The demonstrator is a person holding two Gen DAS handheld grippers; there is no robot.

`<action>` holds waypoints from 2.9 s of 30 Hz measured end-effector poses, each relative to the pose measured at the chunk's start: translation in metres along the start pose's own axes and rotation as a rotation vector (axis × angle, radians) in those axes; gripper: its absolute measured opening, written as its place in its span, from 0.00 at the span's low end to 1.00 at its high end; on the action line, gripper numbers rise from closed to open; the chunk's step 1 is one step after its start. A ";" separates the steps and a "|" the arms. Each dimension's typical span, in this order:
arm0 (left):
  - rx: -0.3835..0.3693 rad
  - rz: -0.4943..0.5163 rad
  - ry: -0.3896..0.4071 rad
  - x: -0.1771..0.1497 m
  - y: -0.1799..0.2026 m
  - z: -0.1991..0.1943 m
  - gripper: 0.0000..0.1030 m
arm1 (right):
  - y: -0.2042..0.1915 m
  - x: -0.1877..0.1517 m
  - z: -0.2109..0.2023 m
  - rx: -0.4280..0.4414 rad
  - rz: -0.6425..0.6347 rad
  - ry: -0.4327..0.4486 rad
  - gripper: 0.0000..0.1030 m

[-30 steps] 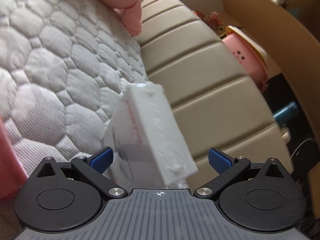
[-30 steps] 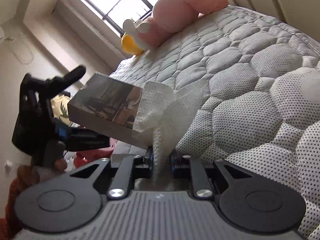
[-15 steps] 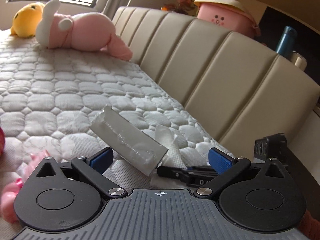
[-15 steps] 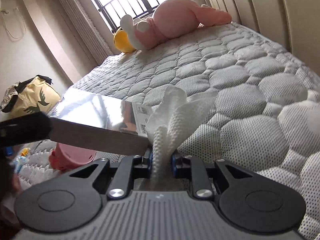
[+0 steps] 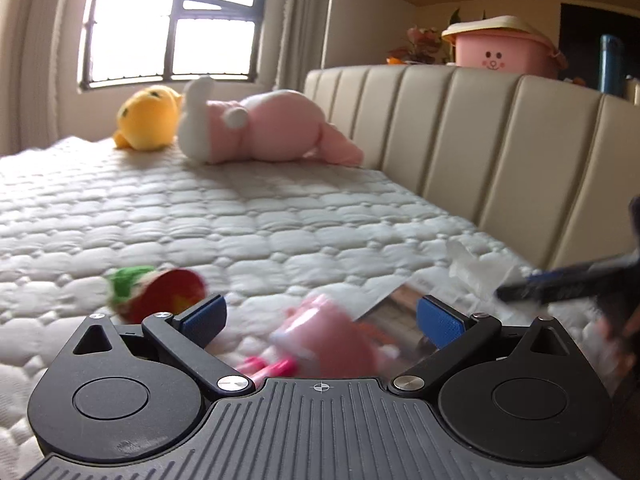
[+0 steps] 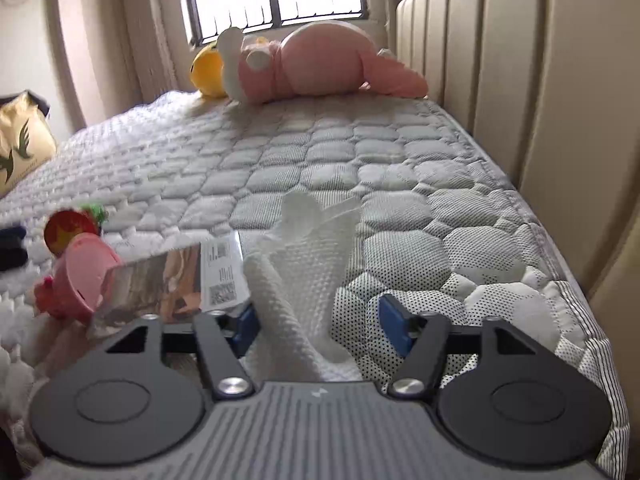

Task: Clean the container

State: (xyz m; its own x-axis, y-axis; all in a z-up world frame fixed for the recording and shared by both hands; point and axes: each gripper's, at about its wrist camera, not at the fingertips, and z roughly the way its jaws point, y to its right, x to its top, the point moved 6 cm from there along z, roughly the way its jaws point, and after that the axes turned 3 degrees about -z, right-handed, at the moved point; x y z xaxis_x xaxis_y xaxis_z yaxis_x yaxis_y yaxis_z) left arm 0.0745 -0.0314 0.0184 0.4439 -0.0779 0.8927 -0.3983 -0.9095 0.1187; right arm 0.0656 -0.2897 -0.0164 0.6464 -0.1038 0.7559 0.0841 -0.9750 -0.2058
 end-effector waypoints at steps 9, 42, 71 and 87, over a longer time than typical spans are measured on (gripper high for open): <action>0.059 -0.070 -0.039 -0.049 -0.030 -0.007 1.00 | -0.044 -0.015 0.011 0.305 0.274 -0.053 0.72; 0.270 -0.055 0.073 -0.045 0.006 -0.011 1.00 | -0.034 -0.049 -0.017 -0.286 -0.056 0.447 1.00; 0.325 -0.115 0.116 -0.085 0.012 -0.053 1.00 | -0.081 -0.082 -0.028 -0.265 -0.159 0.420 1.00; 0.386 -0.060 0.122 -0.081 0.022 -0.057 1.00 | -0.083 -0.071 -0.046 -0.251 -0.124 0.439 1.00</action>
State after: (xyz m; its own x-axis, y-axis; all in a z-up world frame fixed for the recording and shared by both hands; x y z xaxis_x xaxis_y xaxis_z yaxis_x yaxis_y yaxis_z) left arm -0.0165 -0.0217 -0.0266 0.3494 0.0079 0.9370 -0.0336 -0.9992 0.0210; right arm -0.0217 -0.2103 -0.0244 0.2600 -0.0045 0.9656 -0.0792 -0.9967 0.0167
